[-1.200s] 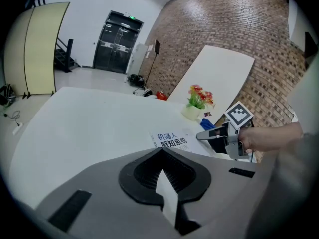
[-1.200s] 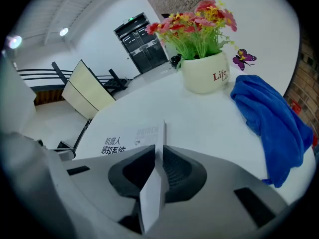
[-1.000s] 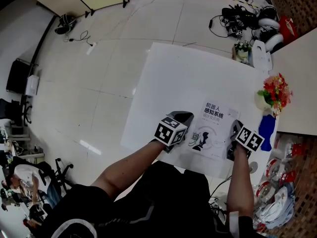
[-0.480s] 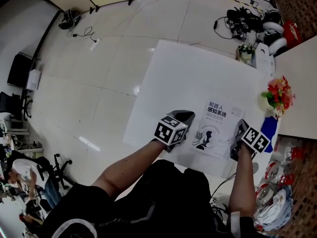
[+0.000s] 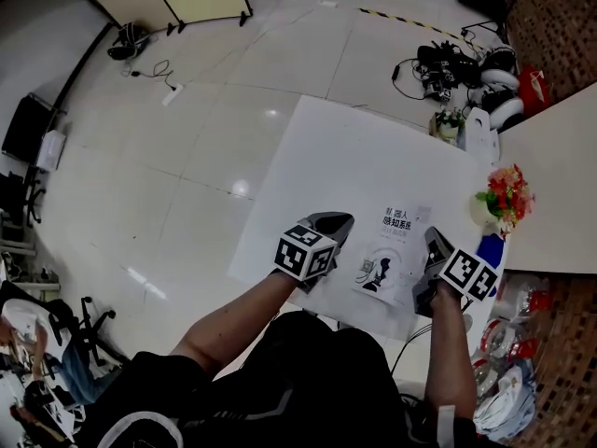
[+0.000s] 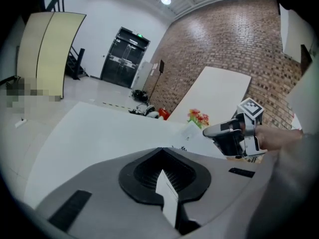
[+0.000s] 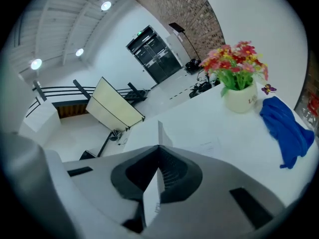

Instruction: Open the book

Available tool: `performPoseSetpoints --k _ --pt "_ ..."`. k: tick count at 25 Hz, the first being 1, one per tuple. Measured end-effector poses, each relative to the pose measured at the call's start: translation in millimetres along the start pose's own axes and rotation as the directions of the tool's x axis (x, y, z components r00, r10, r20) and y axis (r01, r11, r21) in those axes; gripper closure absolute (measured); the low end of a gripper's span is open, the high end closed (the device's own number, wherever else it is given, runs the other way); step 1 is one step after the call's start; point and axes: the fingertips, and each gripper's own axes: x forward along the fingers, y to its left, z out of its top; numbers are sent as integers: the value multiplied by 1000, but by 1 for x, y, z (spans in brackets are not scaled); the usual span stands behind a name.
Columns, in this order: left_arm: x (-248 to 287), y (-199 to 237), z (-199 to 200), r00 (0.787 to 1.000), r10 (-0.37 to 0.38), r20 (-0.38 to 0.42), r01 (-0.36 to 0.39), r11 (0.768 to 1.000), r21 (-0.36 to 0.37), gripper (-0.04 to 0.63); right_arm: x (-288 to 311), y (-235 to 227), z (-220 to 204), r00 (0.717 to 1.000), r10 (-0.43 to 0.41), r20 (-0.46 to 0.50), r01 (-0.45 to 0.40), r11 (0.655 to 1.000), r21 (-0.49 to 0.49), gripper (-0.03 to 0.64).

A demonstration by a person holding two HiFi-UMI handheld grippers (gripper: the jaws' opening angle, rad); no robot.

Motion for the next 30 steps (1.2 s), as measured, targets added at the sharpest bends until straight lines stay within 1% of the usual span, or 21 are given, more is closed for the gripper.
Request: performPoseSetpoints --k 2,5,6,10,13,17,19,22,25,30 --pt "-12 4 10 999 16 41 -16 1000 8 600 4 29 -4 999 41 -26 -41 999 -11 614" --pt "-30 11 25 993 57 100 -64 996 67 600 16 65 -9 994 81 -67 -84 996 -40 614" --pt "-37 13 30 991 63 119 -72 995 74 600 21 76 -10 993 89 -80 -93 994 -50 614" --pt "-72 28 42 980 80 181 -90 995 47 600 54 120 -29 983 106 -152 -122 988 -96 614" --pt "-95 43 43 973 109 206 -117 993 31 600 85 141 -54 972 93 -218 -126 982 -142 614" --pt "-119 72 25 965 178 192 -180 984 -10 600 131 155 -86 960 50 -276 -102 979 -176 614" --pt "-130 82 16 963 200 180 -197 980 -37 600 151 161 -96 955 26 -294 -86 978 -190 613" --pt "-142 91 3 963 213 166 -206 977 -56 600 177 168 -113 948 1 -318 -70 976 -205 612" --pt "-146 103 -7 964 213 161 -205 977 -64 600 201 169 -132 942 -9 -336 -59 980 -190 614" --pt "-145 121 -23 963 225 151 -213 973 -87 600 222 157 -156 933 -42 -358 -29 981 -192 617"
